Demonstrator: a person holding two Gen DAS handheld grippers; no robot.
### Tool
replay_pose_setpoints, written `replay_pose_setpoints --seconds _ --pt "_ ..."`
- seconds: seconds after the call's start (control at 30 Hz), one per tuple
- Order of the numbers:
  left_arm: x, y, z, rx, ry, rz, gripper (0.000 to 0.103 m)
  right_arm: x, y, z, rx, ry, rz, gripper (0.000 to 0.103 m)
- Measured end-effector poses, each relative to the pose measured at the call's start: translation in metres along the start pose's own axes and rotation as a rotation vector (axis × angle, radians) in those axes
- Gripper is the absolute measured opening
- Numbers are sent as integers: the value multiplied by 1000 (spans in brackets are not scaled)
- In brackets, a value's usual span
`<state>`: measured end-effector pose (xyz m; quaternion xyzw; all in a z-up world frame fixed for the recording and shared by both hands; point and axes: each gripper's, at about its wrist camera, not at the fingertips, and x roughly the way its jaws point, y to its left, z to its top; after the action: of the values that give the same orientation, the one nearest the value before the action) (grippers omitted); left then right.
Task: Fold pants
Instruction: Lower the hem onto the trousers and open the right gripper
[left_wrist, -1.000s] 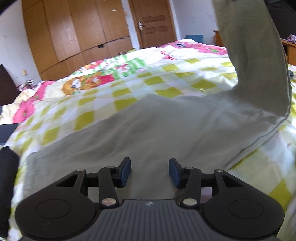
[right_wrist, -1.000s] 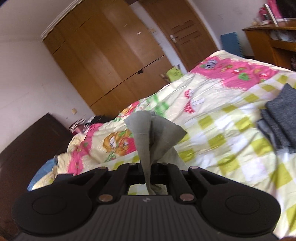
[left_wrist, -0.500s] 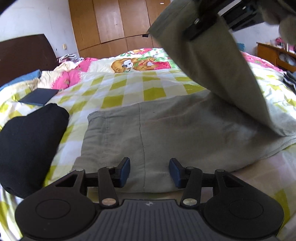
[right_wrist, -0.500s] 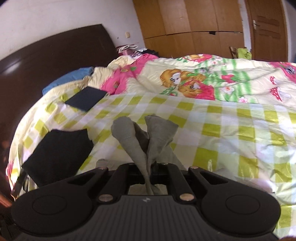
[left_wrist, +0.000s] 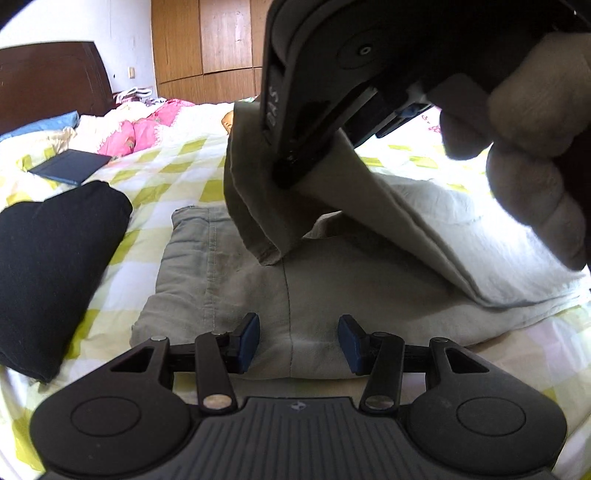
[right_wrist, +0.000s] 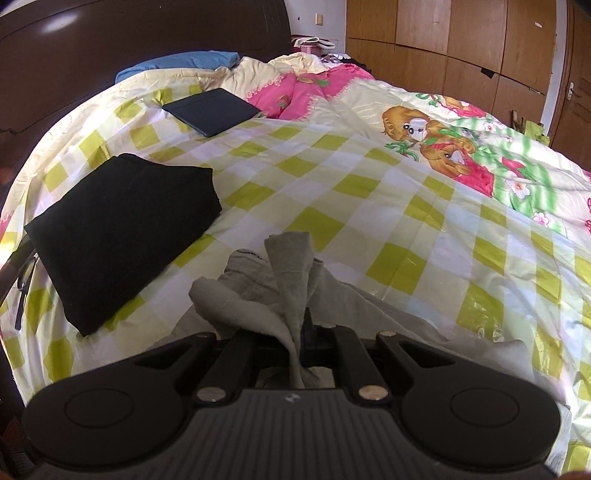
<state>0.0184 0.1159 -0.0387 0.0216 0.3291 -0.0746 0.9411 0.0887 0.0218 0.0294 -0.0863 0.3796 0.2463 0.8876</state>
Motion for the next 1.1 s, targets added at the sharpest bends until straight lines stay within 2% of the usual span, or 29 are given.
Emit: replay_pose_setpoints --seconds 0.1,0.17,0.2,0.23,0.3,0.53,0.63,0.73,0.8,0.9,1.03,1.1 --pt "-1 6 0 -37 -2 -15 61 -10 -28 18 199 -56 18 5" --pt "-2 9 0 -59 -5 -18 61 -24 -59 25 420 -139 27 5" --pt "-2 10 0 -67 -4 -20 61 -31 -71 27 489 -173 26 5" --pt "-2 10 -1 -72 -4 -23 61 -35 -75 30 495 -195 13 5" --pt "-3 10 -1 -73 -7 -23 61 -34 -66 32 416 -177 2 5" --pt "-6 6 -1 -48 -16 2 61 44 9 -5 159 126 123 5" --pt "-10 5 -1 -38 -24 22 62 58 30 -18 3 188 141 6" --pt "-12 2 -2 -12 -18 37 62 51 32 -18 -37 169 192 9" --pt "-13 1 -2 -9 -18 37 62 51 32 -17 -52 191 240 11" --pt "-13 1 -1 -6 -14 40 62 52 36 -20 -82 186 253 10" --pt "-16 -5 -1 29 -19 50 62 42 40 -20 -125 145 311 8" --pt "-17 -9 -2 52 -18 54 63 41 44 -21 -179 166 343 8"
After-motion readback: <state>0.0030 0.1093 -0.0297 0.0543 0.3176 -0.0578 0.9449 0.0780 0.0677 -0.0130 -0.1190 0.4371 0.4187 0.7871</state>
